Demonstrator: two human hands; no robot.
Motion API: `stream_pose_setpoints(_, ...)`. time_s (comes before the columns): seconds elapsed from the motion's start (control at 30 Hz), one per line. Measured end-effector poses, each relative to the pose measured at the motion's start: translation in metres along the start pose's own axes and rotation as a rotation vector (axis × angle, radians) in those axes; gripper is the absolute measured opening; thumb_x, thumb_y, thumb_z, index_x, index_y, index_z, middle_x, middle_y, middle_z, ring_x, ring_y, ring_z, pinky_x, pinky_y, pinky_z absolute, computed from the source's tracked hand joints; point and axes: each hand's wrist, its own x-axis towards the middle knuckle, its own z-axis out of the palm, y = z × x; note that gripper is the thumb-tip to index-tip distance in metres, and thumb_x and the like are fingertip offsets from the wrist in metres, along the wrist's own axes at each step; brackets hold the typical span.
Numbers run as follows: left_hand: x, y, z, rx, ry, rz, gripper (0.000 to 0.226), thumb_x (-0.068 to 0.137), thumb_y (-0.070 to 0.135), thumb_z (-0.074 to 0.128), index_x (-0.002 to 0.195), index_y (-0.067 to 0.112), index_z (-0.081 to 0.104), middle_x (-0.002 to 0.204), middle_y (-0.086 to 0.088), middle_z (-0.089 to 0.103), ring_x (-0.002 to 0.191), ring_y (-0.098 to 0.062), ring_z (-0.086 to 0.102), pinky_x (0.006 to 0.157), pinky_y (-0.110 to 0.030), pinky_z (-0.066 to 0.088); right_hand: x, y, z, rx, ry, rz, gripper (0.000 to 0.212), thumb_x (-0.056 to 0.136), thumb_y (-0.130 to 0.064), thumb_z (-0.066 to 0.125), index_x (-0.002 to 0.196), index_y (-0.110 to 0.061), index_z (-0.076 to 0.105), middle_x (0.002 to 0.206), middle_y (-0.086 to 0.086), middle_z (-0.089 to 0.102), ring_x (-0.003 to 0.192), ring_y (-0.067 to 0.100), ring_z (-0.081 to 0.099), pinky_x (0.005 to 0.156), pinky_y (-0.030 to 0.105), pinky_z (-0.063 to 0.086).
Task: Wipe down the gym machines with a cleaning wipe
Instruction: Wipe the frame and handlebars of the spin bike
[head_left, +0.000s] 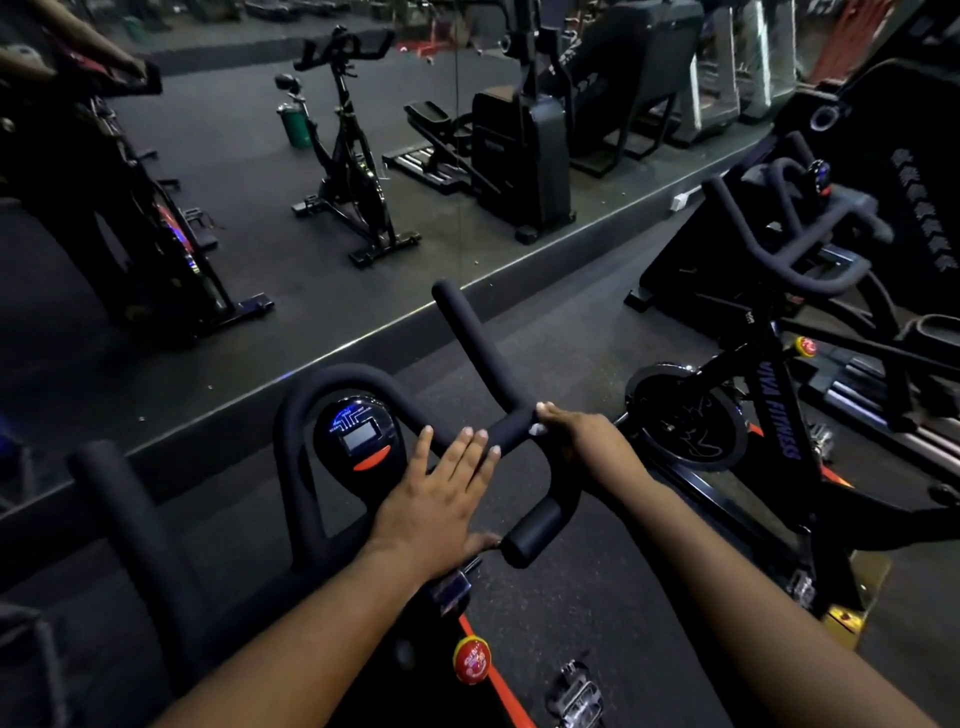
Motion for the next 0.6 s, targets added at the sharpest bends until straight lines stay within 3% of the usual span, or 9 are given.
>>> stream_pose_setpoints(0.07, 0.001, 0.0, -0.001, -0.009, -0.007, -0.002, 0.101, 0.092, 0.078, 0.011, 0.156, 0.008, -0.024, 0.167, -0.018, -0.02, 0.156, -0.031, -0.016, 0.117, -0.068, -0.012, 0.009, -0.004, -0.012, -0.006, 0.03, -0.022, 0.03, 0.098, -0.035, 0.063, 0.122, -0.017, 0.068, 0.122, 0.007, 0.072, 0.11, 0.022, 0.068, 0.085, 0.041, 0.05)
stream_pose_setpoints(0.17, 0.001, 0.0, -0.003, -0.012, -0.017, -0.001, 0.099, 0.093, 0.077, 0.011, 0.155, 0.009, -0.025, 0.165, -0.017, -0.025, 0.154, -0.03, -0.021, 0.116, -0.067, -0.014, 0.05, -0.025, -0.021, 0.08, 0.161, -0.078, 0.046, 0.097, -0.021, 0.063, 0.143, -0.018, 0.058, 0.149, 0.006, 0.053, 0.131, 0.026, 0.057, 0.103, 0.037, 0.046)
stream_pose_setpoints(0.27, -0.001, 0.001, -0.006, -0.04, -0.012, 0.0, 0.098, 0.094, 0.076, 0.013, 0.156, 0.01, -0.024, 0.164, -0.015, -0.026, 0.154, -0.029, -0.023, 0.116, -0.067, -0.015, 0.092, -0.057, -0.027, 0.095, 0.236, -0.137, 0.054, 0.099, -0.011, 0.055, 0.152, -0.017, 0.046, 0.16, 0.004, 0.039, 0.14, 0.026, 0.047, 0.106, 0.038, 0.043)
stream_pose_setpoints(0.37, 0.0, 0.0, -0.002, -0.078, 0.007, -0.016, 0.098, 0.094, 0.077, 0.019, 0.158, 0.011, -0.015, 0.167, -0.014, -0.015, 0.156, -0.029, -0.014, 0.116, -0.067, -0.017, 0.121, -0.07, -0.016, 0.054, 0.172, -0.175, 0.06, 0.101, -0.004, 0.047, 0.158, -0.017, 0.034, 0.167, 0.002, 0.025, 0.15, 0.024, 0.032, 0.109, 0.043, 0.043)
stream_pose_setpoints(0.43, 0.0, 0.0, -0.002, -0.076, -0.008, -0.013, 0.097, 0.094, 0.076, 0.019, 0.158, 0.011, -0.015, 0.167, -0.014, -0.017, 0.156, -0.028, -0.016, 0.115, -0.066, -0.021, 0.129, -0.07, 0.0, 0.039, 0.119, -0.202, 0.059, 0.105, -0.007, 0.042, 0.161, -0.017, 0.025, 0.17, 0.003, 0.014, 0.152, 0.025, 0.025, 0.11, 0.042, 0.043)
stream_pose_setpoints(0.5, 0.0, 0.0, -0.001, -0.074, -0.015, -0.009, 0.097, 0.092, 0.076, 0.014, 0.158, 0.011, -0.015, 0.166, -0.013, -0.018, 0.155, -0.028, -0.017, 0.115, -0.065, -0.021, 0.127, -0.064, 0.012, 0.051, 0.124, -0.2, 0.059, 0.107, -0.009, 0.042, 0.161, -0.018, 0.021, 0.17, 0.001, 0.012, 0.151, 0.025, 0.029, 0.1, 0.035, 0.047)
stream_pose_setpoints(0.6, 0.003, 0.0, -0.001, -0.125, -0.108, -0.032, 0.099, 0.087, 0.077, 0.008, 0.162, 0.011, 0.008, 0.169, -0.015, 0.007, 0.158, -0.028, 0.003, 0.119, -0.066, -0.012, 0.112, -0.052, 0.015, -0.004, 0.152, -0.22, 0.058, 0.106, -0.012, 0.047, 0.158, -0.026, 0.027, 0.168, -0.007, 0.02, 0.138, 0.024, 0.049, 0.078, 0.035, 0.051)
